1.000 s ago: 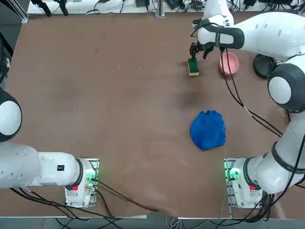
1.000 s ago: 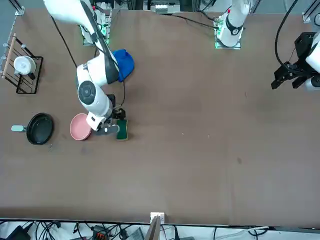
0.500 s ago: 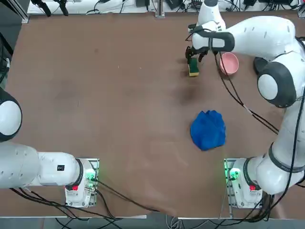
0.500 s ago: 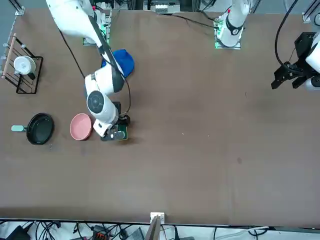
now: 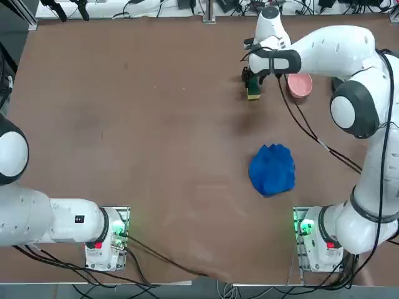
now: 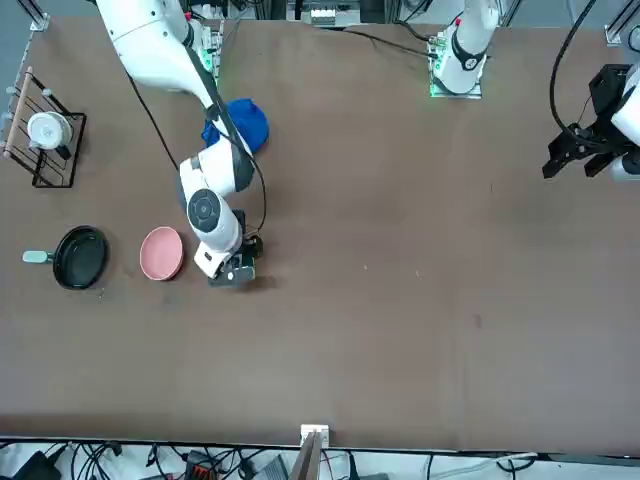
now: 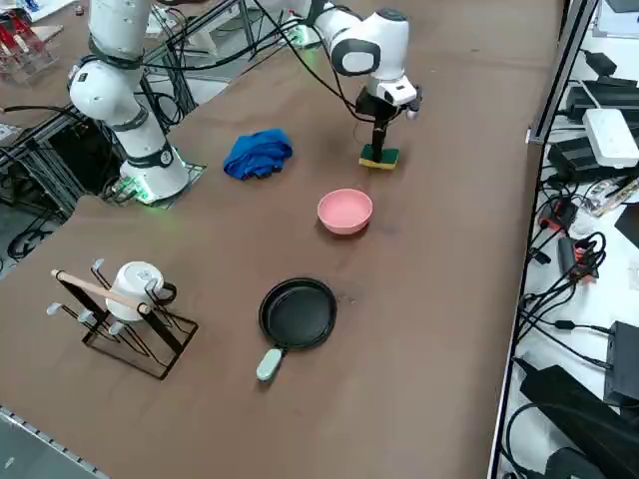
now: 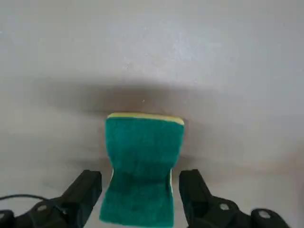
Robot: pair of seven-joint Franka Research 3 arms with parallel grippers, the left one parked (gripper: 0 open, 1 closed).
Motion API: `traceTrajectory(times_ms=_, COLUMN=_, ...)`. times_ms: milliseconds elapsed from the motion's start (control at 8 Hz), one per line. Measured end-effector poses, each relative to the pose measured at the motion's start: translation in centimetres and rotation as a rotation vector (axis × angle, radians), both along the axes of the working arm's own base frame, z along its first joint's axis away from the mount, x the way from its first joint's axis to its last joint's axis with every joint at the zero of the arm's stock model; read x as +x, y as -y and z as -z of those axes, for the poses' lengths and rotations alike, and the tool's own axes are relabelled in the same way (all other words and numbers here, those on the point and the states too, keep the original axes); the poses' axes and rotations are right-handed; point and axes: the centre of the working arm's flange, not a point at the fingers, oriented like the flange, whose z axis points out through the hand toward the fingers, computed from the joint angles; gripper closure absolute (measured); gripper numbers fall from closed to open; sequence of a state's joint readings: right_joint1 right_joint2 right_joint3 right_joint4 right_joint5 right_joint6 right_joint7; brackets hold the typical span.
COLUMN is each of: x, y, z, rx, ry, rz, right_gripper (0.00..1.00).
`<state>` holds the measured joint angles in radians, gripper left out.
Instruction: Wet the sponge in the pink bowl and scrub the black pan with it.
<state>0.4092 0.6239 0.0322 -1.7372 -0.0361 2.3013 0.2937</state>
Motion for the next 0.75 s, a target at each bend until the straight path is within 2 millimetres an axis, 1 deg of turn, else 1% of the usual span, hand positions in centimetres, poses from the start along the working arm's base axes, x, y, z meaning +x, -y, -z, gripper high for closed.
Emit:
traceTrajectory(times_ms=500, x=0.2, y=-0.1, z=1.5, rx=0.011, ry=0.021, rz=0.018, right_gripper=0.0)
traceTrajectory(times_ms=750, x=0.2, y=-0.1, z=2.2, rx=0.011, ry=0.02, rz=0.022, right_gripper=0.02)
